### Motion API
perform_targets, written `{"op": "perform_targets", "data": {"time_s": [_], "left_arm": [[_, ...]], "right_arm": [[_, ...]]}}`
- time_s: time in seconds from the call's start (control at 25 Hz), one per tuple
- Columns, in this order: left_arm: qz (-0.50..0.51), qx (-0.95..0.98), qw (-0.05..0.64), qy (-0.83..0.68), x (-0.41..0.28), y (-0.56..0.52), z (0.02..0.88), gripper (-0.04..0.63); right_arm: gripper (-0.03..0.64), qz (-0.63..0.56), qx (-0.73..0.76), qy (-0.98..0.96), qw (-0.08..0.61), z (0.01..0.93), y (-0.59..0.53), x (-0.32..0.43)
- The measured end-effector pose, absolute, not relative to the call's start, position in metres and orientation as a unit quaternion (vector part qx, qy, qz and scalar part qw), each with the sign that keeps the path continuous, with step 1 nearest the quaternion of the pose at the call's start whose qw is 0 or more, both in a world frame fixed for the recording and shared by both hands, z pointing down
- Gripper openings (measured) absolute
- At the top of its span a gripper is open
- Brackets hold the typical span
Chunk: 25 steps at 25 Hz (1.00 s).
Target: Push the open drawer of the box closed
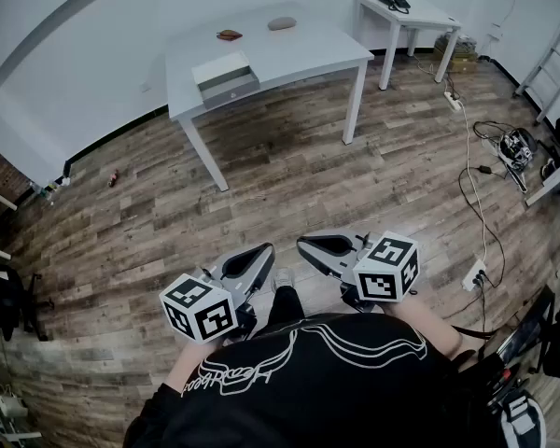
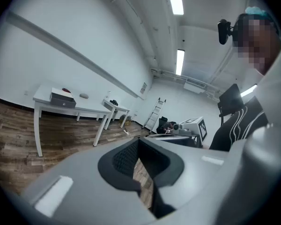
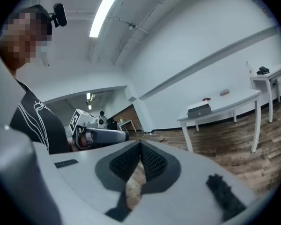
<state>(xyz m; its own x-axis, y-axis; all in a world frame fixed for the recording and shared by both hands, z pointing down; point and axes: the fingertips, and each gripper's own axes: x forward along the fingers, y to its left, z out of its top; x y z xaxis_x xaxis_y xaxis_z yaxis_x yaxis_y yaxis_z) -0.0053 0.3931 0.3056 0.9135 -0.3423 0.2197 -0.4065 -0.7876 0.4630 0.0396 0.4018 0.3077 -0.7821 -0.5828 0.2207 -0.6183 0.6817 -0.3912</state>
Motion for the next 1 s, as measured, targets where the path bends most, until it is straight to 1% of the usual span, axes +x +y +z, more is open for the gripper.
{"op": "perform_targets", "data": {"time_s": [0.28, 0.44, 0.6, 0.76, 1.0], "left_arm": [[0.061, 0.934, 0.281, -0.212, -0.02, 0.243, 0.333, 0.006], [0.054, 0.927, 0.297, -0.221, -0.036, 0.157, 0.344, 0.006], [0.062, 0.928, 0.29, -0.225, -0.044, 0.083, 0.347, 0.006], [0.069, 0.932, 0.277, -0.223, -0.045, 0.037, 0.346, 0.006], [0.073, 0.932, 0.273, -0.227, -0.039, -0.008, 0.348, 0.006]], "right_arm": [[0.009, 0.252, 0.342, -0.905, 0.031, 0.335, 0.255, 0.037], [0.009, 0.257, 0.343, -0.901, 0.058, 0.346, 0.169, 0.023], [0.009, 0.24, 0.345, -0.904, 0.08, 0.343, 0.093, 0.016], [0.009, 0.226, 0.36, -0.902, 0.082, 0.343, 0.045, 0.02], [0.009, 0.223, 0.367, -0.9, 0.079, 0.351, 0.006, 0.025]]}}
